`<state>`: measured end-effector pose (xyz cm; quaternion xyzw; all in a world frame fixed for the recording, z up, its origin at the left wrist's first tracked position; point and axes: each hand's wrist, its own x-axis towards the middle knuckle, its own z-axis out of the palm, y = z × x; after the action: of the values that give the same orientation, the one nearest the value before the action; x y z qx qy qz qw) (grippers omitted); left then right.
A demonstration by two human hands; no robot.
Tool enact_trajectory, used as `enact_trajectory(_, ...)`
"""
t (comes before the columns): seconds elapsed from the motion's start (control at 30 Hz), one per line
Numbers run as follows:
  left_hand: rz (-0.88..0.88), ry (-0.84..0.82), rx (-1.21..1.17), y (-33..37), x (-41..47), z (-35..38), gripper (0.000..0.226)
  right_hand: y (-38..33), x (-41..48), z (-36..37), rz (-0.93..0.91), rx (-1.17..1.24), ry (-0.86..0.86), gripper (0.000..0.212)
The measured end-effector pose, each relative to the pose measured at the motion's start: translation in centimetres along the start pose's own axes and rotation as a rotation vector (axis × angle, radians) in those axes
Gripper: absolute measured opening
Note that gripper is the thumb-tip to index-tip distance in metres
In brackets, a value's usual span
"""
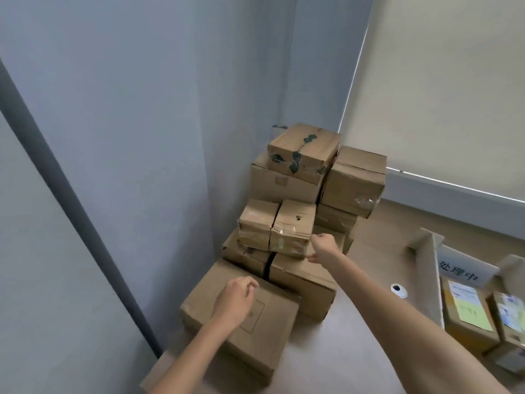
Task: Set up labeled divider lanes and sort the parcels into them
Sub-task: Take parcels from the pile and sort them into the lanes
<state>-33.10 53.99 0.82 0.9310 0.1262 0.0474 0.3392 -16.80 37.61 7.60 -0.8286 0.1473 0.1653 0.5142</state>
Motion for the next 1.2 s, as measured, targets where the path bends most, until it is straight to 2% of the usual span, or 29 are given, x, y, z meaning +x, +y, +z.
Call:
enact_trajectory(0.2,0.037,-0.077,-0.049,-2.0,5.4,-0.3,0.024,-1.7,4.0,4.2,0.168,0.199,0.035,0.049)
enact_trajectory(0.3,0.037,-0.099,-0.098,-2.6,7.1,0.1,0.023,-1.0,5.7,5.5,0.228,0.365,0.049,0.042)
enact_trajectory(0.47,0.069,-0.135,-0.206,-2.3,8.6,0.5,0.023,-0.5,6.1,5.0,0.226,0.583,0.083,0.031)
enact_trajectory(0.57,0.053,-0.129,-0.324,-1.0,9.5,0.0,0.024,-0.3,4.2,2.9,0.220,0.759,0.003,0.023)
enact_trajectory(0.7,-0.052,-0.096,-0.605,2.3,11.2,-1.0,0.016,1.1,0.4,-0.8,0.137,0.866,-0.176,0.029)
enact_trajectory(0.73,-0.094,-0.132,-0.696,3.2,11.6,-1.2,0.014,1.6,-0.6,-1.7,0.106,0.838,-0.208,0.030)
enact_trajectory(0.77,-0.134,-0.217,-0.806,4.4,11.7,-1.5,0.024,2.0,-1.7,-2.6,0.075,0.801,-0.227,0.031)
enact_trajectory(0.83,-0.183,-0.480,-1.025,6.5,11.6,-1.9,0.050,2.8,-3.9,-4.1,0.019,0.747,-0.254,0.034)
enact_trajectory(0.9,-0.150,-0.733,-1.174,8.3,11.1,-1.9,0.064,3.7,-5.7,-5.6,-0.015,0.668,-0.267,0.040)
enact_trajectory(0.97,-0.048,-0.863,-1.270,9.8,10.3,-1.3,0.063,4.5,-7.2,-6.9,-0.031,0.561,-0.228,0.043)
enact_trajectory(1.03,0.003,-0.855,-1.263,11.4,9.5,-0.6,0.068,5.1,-8.4,-7.9,-0.082,0.454,-0.069,0.040)
enact_trajectory(1.13,0.036,-0.680,-1.129,13.6,8.1,0.7,0.086,5.8,-10.1,-9.5,-0.235,0.323,0.328,0.032)
enact_trajectory(1.2,0.112,-0.548,-1.036,15.0,7.1,1.7,0.082,6.2,-11.2,-10.1,-0.310,0.328,0.322,0.035)
